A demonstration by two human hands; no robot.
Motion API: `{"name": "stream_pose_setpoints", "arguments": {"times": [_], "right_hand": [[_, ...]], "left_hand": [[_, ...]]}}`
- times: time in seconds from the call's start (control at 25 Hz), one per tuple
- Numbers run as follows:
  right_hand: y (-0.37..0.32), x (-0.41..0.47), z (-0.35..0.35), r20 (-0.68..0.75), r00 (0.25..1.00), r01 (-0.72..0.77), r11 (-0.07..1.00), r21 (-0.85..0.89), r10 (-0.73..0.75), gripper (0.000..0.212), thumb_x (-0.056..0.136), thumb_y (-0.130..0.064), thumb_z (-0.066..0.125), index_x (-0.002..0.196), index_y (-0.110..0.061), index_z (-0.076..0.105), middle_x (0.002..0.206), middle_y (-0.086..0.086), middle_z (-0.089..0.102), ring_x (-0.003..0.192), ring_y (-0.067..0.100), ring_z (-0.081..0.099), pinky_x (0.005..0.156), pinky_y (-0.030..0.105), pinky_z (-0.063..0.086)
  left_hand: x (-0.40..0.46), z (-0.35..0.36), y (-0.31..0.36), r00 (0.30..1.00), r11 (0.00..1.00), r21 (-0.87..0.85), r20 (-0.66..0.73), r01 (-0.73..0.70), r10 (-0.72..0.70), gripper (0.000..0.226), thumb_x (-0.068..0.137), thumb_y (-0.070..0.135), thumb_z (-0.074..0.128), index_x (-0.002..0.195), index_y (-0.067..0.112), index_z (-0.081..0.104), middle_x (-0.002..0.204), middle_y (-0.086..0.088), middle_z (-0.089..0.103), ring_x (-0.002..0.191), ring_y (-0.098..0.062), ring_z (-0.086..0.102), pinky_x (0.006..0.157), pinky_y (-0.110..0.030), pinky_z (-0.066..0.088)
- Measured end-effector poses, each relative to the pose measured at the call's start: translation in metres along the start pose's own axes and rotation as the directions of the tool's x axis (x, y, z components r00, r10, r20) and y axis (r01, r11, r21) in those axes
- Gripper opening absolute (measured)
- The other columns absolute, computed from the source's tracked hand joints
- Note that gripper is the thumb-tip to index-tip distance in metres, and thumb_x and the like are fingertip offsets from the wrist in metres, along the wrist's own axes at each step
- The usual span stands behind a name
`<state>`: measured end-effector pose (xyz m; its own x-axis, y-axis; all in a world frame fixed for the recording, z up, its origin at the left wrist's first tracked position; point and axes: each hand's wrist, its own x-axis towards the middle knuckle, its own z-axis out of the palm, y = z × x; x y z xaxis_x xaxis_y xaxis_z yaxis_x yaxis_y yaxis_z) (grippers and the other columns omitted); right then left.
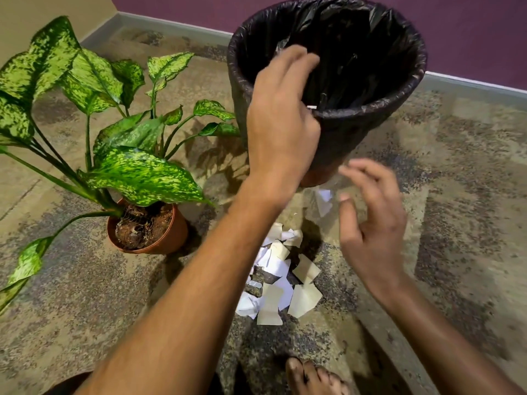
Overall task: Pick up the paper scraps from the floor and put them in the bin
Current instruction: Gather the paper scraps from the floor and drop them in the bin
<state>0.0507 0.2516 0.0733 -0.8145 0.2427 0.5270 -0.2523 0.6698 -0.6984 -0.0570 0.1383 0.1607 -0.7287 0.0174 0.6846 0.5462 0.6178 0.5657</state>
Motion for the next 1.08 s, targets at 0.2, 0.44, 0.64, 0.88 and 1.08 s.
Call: {"name": "stream_pose_setpoints", "arguments": {"times": [0.2, 0.44, 0.64, 0.88, 1.08], "right_hand": [[0.036, -0.062, 0.012, 0.600, 0.728, -0.097, 0.917, -0.387, 0.331, 0.073, 0.084, -0.063, 0.051, 0.144, -0.026, 0.034, 0.145, -0.006, 0.037, 0.124, 0.016, 0.049, 0.095, 0.037, 0.050], [0.053, -0.092, 0.032, 0.808, 0.308, 0.198, 0.797, -0.571, 0.502, 0.129, 0.056, -0.082, 0.068, 0.150, -0.041, -0.010, 0.161, -0.006, -0.006, 0.142, 0.030, 0.023, 0.101, 0.044, 0.047], [0.048, -0.096, 0.055, 0.890, 0.329, 0.392, 0.812, -0.432, 0.315, 0.126, 0.066, -0.060, 0.078, 0.150, -0.039, -0.013, 0.161, 0.003, -0.007, 0.129, 0.027, 0.033, 0.085, 0.036, 0.056], [0.040, -0.090, 0.081, 0.949, 0.281, 0.432, 0.864, -0.259, 0.144, 0.084, 0.086, -0.018, 0.069, 0.149, -0.041, 0.019, 0.161, 0.004, 0.003, 0.143, 0.028, 0.025, 0.094, 0.038, 0.053], [0.046, -0.092, 0.076, 0.895, 0.431, 0.279, 0.925, -0.256, 0.118, 0.050, 0.087, -0.001, 0.060, 0.130, -0.027, 0.058, 0.141, -0.001, 0.045, 0.094, 0.021, 0.065, 0.085, 0.028, 0.054]], "left_hand": [[-0.112, -0.009, -0.012, 0.998, 1.000, -0.025, 0.057, -0.001, 0.003, 0.038, 0.077, -0.011, 0.053, 0.112, -0.004, 0.065, 0.116, -0.016, 0.062, 0.106, -0.028, 0.056, 0.092, -0.031, 0.045], [-0.240, -0.041, -0.074, 0.520, 0.708, 0.548, 0.485, 0.446, -0.703, 0.093, 0.075, 0.062, 0.066, 0.146, 0.017, 0.025, 0.153, -0.010, 0.022, 0.139, -0.033, 0.022, 0.109, -0.052, 0.033], [-0.272, -0.057, -0.077, 0.141, 0.507, 0.746, 0.499, 0.432, -0.855, 0.132, 0.059, 0.069, 0.075, 0.148, 0.030, -0.014, 0.159, -0.010, -0.008, 0.143, -0.042, 0.001, 0.112, -0.059, 0.024], [-0.276, -0.056, -0.075, 0.317, 0.614, 0.723, 0.530, 0.316, -0.787, 0.091, 0.078, 0.043, 0.073, 0.147, 0.027, 0.015, 0.146, -0.007, 0.023, 0.130, -0.031, 0.025, 0.101, -0.038, 0.042], [-0.274, -0.066, -0.079, 0.437, 0.625, 0.663, 0.458, 0.412, -0.774, 0.051, 0.090, 0.011, 0.056, 0.138, 0.023, 0.043, 0.132, -0.003, 0.050, 0.119, -0.022, 0.045, 0.097, -0.033, 0.045]]}}
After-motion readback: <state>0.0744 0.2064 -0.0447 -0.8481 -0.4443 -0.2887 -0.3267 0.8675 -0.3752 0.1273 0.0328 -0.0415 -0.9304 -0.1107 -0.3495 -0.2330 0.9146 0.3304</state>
